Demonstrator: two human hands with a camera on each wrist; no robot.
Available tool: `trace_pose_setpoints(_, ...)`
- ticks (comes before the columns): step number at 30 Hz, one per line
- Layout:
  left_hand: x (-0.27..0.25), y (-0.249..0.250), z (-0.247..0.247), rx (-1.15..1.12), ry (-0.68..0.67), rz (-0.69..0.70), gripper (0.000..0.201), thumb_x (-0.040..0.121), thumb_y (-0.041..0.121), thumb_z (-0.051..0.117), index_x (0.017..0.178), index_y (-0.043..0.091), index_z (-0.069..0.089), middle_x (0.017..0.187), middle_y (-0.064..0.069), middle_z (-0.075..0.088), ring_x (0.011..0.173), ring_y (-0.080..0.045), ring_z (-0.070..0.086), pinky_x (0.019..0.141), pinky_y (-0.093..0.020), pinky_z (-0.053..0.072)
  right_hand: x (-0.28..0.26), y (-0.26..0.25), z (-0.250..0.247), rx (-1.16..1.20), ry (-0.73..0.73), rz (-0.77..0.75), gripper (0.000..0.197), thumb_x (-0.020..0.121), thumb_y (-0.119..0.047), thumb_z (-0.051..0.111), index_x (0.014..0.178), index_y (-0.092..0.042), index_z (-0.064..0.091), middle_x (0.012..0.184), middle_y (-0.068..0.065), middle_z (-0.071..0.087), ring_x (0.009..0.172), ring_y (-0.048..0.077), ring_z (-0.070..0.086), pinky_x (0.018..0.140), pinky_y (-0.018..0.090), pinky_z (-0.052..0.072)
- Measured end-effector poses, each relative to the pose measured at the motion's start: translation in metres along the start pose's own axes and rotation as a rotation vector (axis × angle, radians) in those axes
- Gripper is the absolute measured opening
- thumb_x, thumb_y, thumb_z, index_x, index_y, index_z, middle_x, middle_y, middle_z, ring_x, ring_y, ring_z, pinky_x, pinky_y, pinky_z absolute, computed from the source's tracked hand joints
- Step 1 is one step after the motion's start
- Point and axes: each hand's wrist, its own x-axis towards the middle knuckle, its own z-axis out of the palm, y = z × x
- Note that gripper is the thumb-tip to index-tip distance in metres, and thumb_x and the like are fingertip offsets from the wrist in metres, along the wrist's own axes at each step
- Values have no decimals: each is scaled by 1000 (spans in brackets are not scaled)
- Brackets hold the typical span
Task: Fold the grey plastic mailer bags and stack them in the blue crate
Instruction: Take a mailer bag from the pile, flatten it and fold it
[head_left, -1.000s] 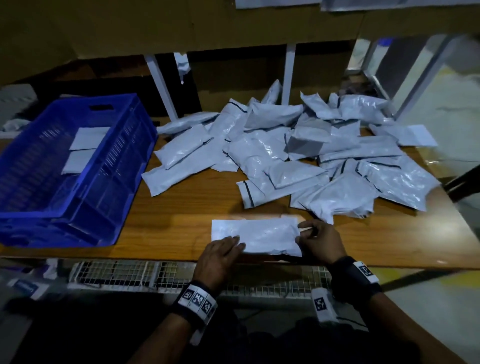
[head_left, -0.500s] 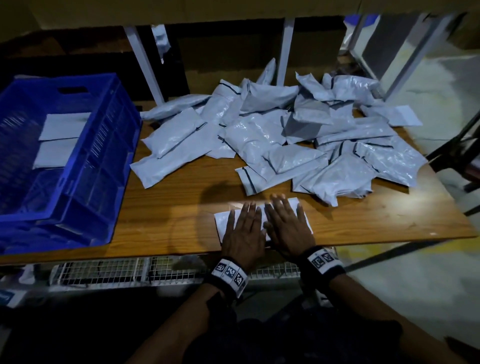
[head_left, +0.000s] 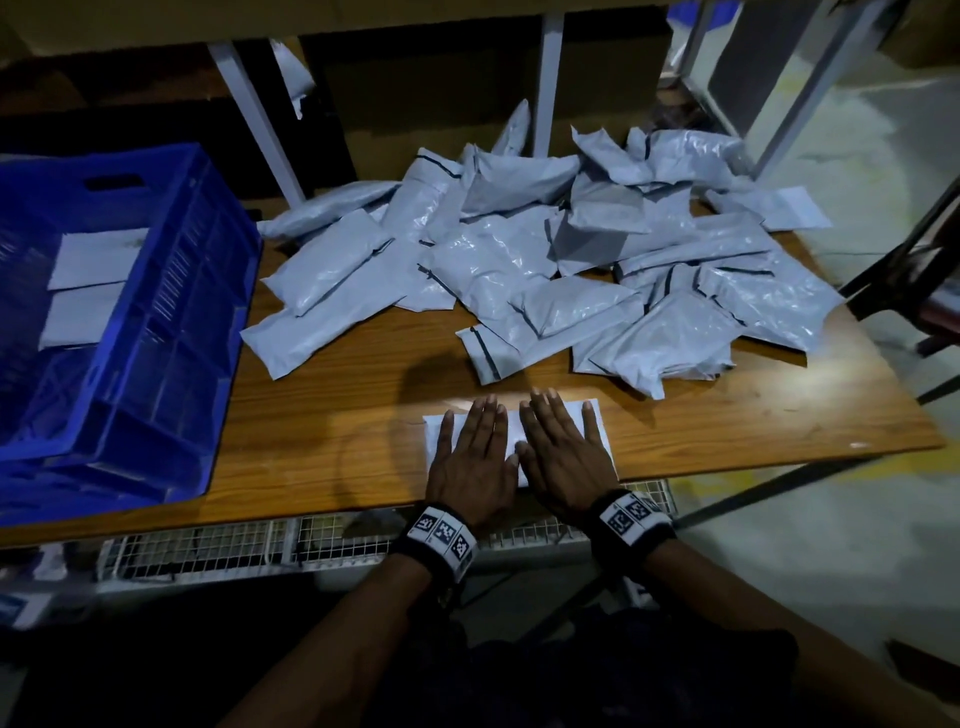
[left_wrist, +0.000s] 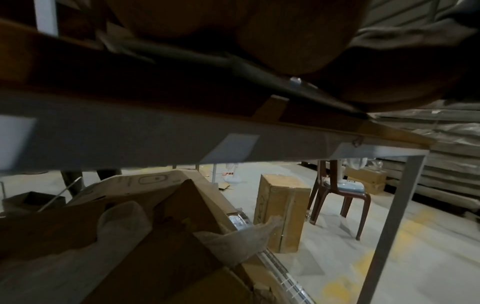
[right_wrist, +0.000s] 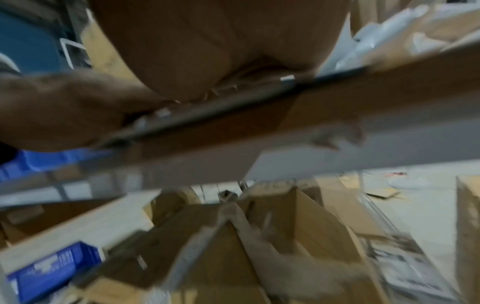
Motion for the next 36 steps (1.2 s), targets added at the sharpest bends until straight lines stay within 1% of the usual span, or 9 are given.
trace_pose_setpoints(2, 1, 1, 3, 15, -2, -1, 74, 101, 49, 1, 162, 8, 8, 171, -11, 6, 158, -23, -1, 125, -55, -4, 0, 4, 4, -5, -5, -9, 66, 108, -50, 6, 164, -15, 15, 171, 5, 11, 158, 19, -3, 125, 57, -9)
trace_pose_setpoints(5, 1, 1, 3, 17, 3, 2, 75, 100, 48, 2, 162, 8, 11, 170, -11, 9, 158, -23, 3, 126, -54, -3, 0, 5, 5, -7, -8, -15, 66, 108, -49, 6, 164, -15, 13, 171, 4, 6, 158, 18, -5, 124, 57, -9)
trace_pose_setpoints(11, 1, 0, 5, -1, 28, 3, 72, 101, 47, 8, 162, 8, 16, 170, -12, 14, 158, -23, 10, 126, -55, 5, 0, 5, 8, -1, 17, -11, 66, 108, -49, 8, 163, -14, 17, 171, 4, 7, 158, 18, -1, 125, 58, -3)
trace_pose_setpoints(15, 1, 1, 3, -4, 3, 5, 75, 99, 48, -1, 163, 9, 8, 171, -10, 5, 158, -22, 1, 126, -52, -3, 1, 5, 9, -11, 17, -7, 66, 108, -50, 7, 163, -14, 18, 171, 4, 8, 159, 18, 0, 126, 57, -3)
trace_pose_setpoints(18, 1, 0, 1, -22, -3, 11, 77, 98, 48, -4, 163, 10, 6, 171, -10, 2, 158, -21, -2, 126, -50, -7, 1, 5, 9, -6, 10, -4, 66, 108, -50, 6, 164, -15, 16, 172, 4, 7, 159, 17, -1, 126, 56, -3)
trace_pose_setpoints(26, 1, 0, 3, -28, 13, 8, 72, 101, 48, 4, 163, 10, 12, 171, -9, 7, 158, -22, 2, 127, -52, 2, 1, 4, 8, -13, 17, -3, 65, 109, -49, 8, 163, -15, 17, 171, 4, 7, 159, 17, 0, 126, 55, -6)
trace_pose_setpoints(28, 2, -1, 5, -45, 9, 7, 73, 101, 49, 5, 163, 11, 12, 171, -8, 6, 158, -21, 1, 127, -51, 0, 1, 4, 10, -13, 24, -6, 64, 110, -48, 9, 163, -14, 16, 171, 5, 6, 159, 17, 0, 126, 55, -4)
trace_pose_setpoints(31, 3, -4, 8, -106, 35, 3, 72, 103, 50, 9, 163, 12, 17, 171, -7, 10, 158, -19, 4, 127, -49, 1, 0, 5, 12, -10, 35, -19, 64, 110, -47, 11, 163, -11, 17, 171, 7, 5, 159, 18, 2, 127, 54, -1)
trace_pose_setpoints(36, 1, -1, 6, -57, 23, -2, 72, 103, 49, 4, 163, 10, 12, 171, -9, 7, 158, -21, 2, 126, -52, 3, 0, 4, 11, -28, 39, -15, 65, 110, -46, 9, 163, -10, 17, 171, 9, 5, 159, 19, 3, 126, 57, 1)
